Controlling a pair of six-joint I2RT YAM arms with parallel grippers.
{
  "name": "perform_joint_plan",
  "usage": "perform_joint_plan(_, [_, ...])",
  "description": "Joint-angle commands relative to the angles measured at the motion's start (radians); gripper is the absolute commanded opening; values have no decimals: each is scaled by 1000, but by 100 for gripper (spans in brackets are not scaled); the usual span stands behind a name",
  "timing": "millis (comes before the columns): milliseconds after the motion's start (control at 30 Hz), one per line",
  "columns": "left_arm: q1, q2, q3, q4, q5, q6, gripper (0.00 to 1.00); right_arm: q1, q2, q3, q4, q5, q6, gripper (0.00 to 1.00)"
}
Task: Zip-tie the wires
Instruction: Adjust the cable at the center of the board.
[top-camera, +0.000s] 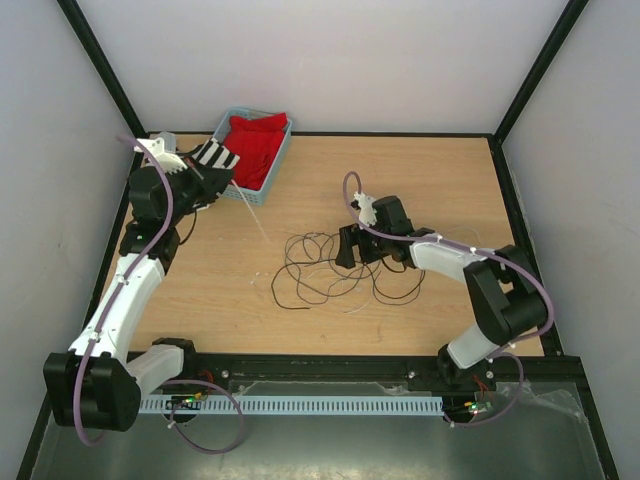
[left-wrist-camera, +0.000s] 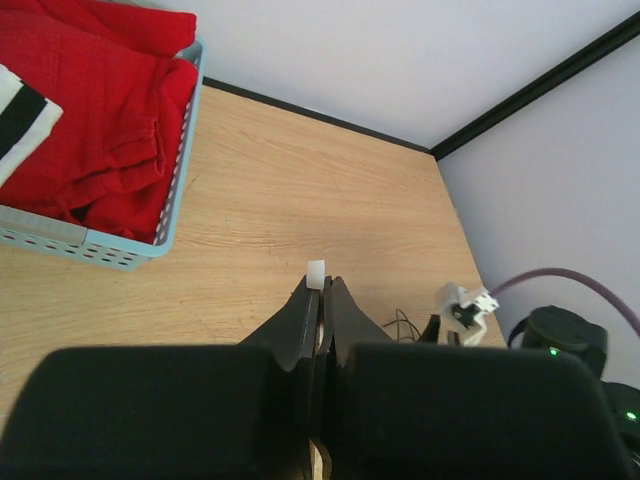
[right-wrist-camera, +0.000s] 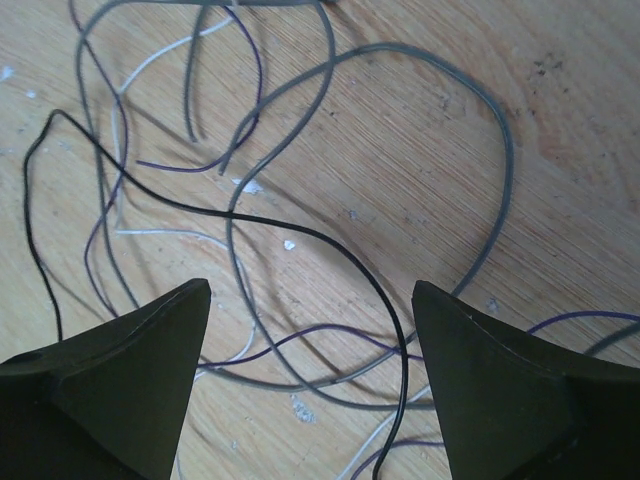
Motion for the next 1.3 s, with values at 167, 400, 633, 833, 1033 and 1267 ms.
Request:
perform_joint_plan(167, [2, -14, 6, 21, 54, -17, 0, 1, 74, 27, 75, 49, 12, 93])
perform_joint_plan(400, [1, -1, 6, 28, 73, -24, 0, -7, 80, -7, 27, 122, -6, 94])
perform_joint_plan(633, [1, 8, 7, 40, 92, -25, 0, -8, 12, -87, -33, 240, 18, 94])
perform_joint_plan(833, [1, 20, 10, 43, 100, -28, 0, -8, -106, -195, -44, 339, 86, 94])
perform_joint_plan(1033, [3, 36, 12, 46, 107, -31, 0, -7, -177, -236, -39, 360, 155, 94])
perform_joint_plan(1267, [3, 39, 15, 49, 120, -35, 0, -8, -260, -150, -5, 225, 111, 94])
